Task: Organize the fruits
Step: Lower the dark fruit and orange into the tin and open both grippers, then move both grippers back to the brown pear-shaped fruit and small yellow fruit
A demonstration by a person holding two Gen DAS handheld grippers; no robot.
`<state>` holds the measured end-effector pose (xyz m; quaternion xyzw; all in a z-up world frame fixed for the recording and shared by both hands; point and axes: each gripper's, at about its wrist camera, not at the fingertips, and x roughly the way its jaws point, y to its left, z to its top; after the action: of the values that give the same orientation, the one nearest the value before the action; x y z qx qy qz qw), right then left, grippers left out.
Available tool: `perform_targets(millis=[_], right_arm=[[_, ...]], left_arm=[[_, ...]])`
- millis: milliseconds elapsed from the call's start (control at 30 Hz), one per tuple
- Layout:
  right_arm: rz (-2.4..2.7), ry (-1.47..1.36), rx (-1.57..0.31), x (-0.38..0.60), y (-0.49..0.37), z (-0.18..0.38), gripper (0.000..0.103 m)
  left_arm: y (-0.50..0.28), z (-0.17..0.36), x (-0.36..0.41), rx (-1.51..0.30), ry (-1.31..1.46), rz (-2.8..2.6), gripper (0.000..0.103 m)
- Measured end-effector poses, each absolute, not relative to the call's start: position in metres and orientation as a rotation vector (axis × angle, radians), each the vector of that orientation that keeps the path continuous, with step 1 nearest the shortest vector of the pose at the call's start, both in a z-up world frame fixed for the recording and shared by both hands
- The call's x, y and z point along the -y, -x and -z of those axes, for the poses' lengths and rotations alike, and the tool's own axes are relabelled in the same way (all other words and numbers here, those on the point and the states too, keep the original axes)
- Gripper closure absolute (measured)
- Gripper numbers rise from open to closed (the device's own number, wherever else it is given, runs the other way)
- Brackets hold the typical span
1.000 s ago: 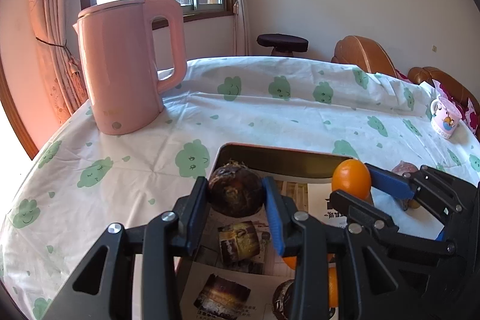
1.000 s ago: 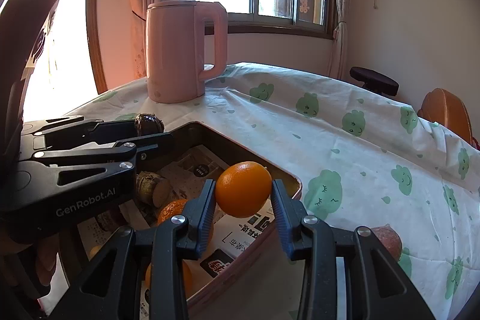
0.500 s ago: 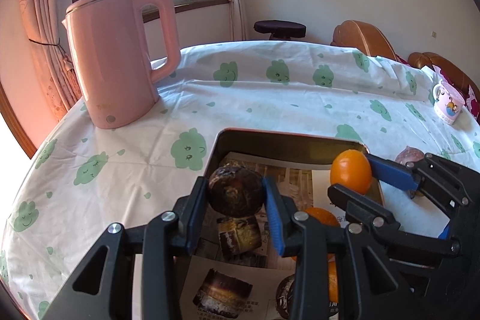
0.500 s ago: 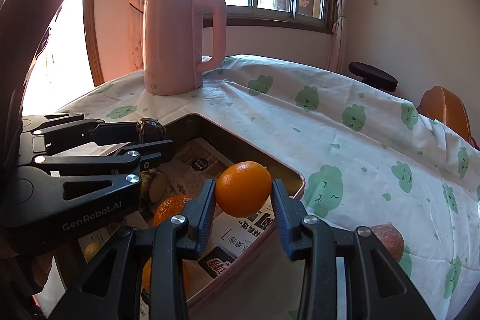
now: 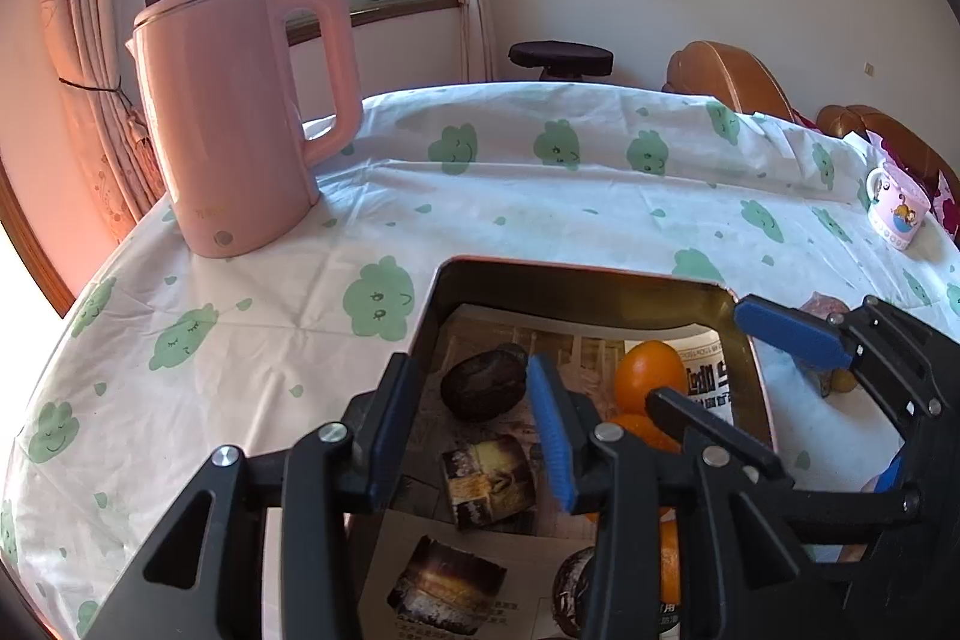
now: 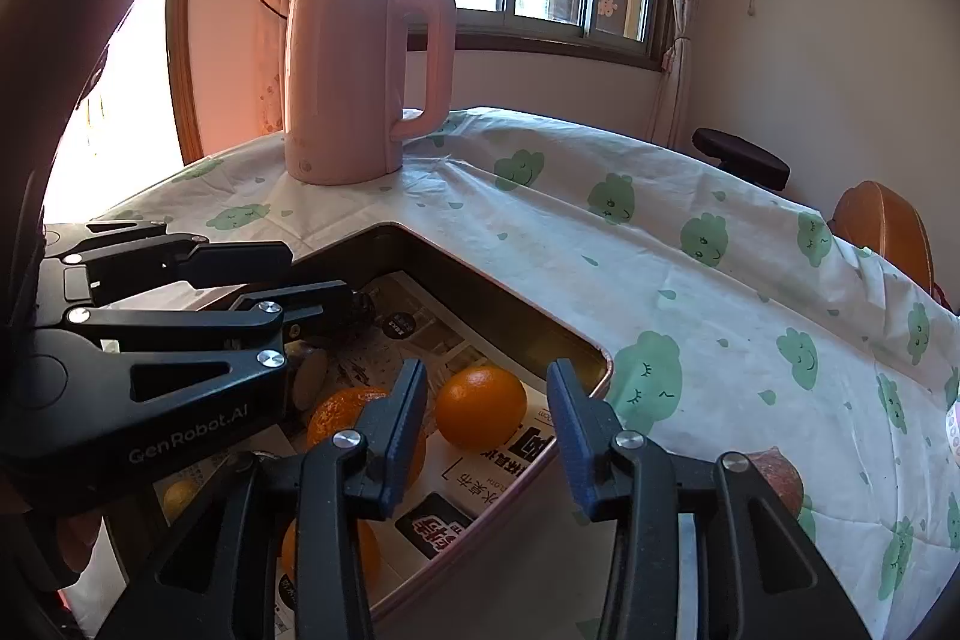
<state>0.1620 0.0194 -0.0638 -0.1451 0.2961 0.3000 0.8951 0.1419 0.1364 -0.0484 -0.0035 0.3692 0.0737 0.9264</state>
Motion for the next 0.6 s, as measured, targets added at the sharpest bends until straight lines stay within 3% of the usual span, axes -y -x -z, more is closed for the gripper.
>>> perform_targets(millis=[67,400,467,600], right_arm=[[-0.612,0.311,-0.597,-0.02,-0.159,0.063,0.034],[-0.58,0.268,-0.55,-0.009,-0.157,0.056,0.03],[-0.584,0.266,-0.541,-0.005,-0.154,0.055,0.03],[-0.552,0.311,-0.498,0.021,-0.145,0.05,0.03]], left_arm=[[-0.141,0.047,-0.136,-0.747,-0.002,-0.172,0.048],[-0.132,0.042,-0.141,-0.703,0.063,-0.17,0.035],[-0.126,0.037,-0.139,-0.675,0.079,-0.163,0.028],[-0.116,0.025,-0.128,-0.615,0.094,-0.151,0.026]])
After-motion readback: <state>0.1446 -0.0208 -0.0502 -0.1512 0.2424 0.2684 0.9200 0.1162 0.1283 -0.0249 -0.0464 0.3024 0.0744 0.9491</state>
